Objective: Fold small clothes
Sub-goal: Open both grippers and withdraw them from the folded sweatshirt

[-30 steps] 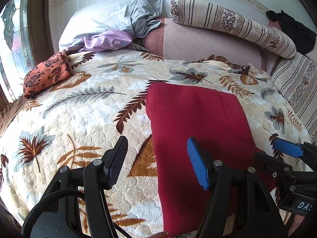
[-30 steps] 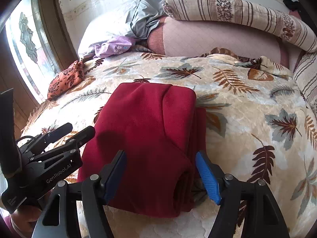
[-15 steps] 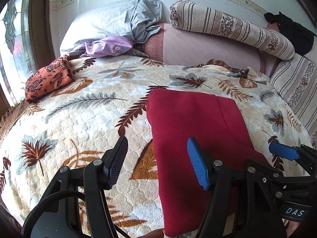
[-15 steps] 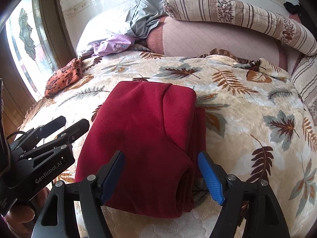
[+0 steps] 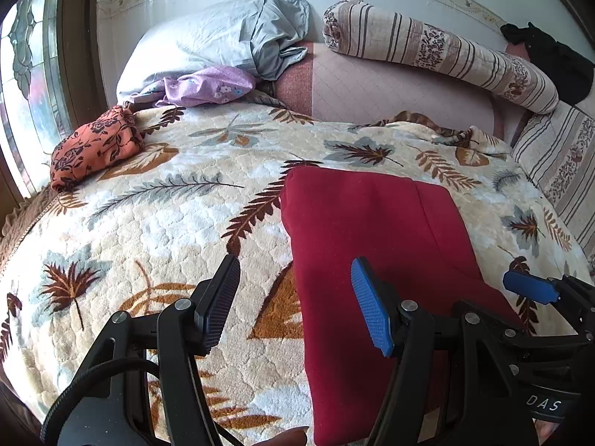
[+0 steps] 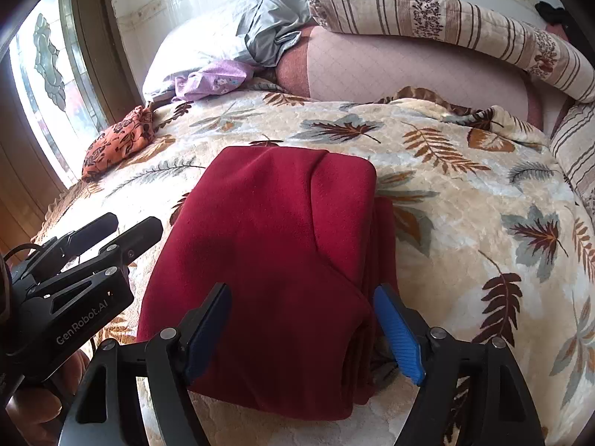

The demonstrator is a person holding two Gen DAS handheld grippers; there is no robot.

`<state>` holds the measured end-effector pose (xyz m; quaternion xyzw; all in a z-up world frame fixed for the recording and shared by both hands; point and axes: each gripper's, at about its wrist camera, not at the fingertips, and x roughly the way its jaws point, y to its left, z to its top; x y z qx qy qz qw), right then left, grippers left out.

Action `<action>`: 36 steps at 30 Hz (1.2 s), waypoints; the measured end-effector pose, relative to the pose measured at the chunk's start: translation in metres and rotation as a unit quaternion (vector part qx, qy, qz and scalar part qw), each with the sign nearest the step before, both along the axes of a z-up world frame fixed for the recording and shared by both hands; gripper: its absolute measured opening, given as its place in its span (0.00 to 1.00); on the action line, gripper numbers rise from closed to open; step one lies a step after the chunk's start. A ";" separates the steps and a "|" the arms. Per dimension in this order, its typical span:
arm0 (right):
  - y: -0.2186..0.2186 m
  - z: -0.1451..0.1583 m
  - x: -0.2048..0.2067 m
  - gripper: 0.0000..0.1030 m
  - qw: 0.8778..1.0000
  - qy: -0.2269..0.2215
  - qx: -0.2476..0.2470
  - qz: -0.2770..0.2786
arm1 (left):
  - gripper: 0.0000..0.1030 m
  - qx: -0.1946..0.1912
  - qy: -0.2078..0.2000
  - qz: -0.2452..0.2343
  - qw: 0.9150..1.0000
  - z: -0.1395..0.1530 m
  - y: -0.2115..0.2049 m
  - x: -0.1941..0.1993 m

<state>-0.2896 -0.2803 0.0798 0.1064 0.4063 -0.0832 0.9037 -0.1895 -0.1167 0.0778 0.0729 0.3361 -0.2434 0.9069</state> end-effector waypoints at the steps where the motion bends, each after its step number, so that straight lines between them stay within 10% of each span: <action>1: 0.000 0.000 0.000 0.75 1.000 0.000 0.000 0.000 | 0.61 0.000 0.001 0.001 1.000 -0.001 0.000 0.001; 36: 0.001 -0.009 0.012 0.78 1.000 0.008 0.006 0.000 | 0.61 0.010 -0.004 0.001 1.000 -0.007 -0.004 0.005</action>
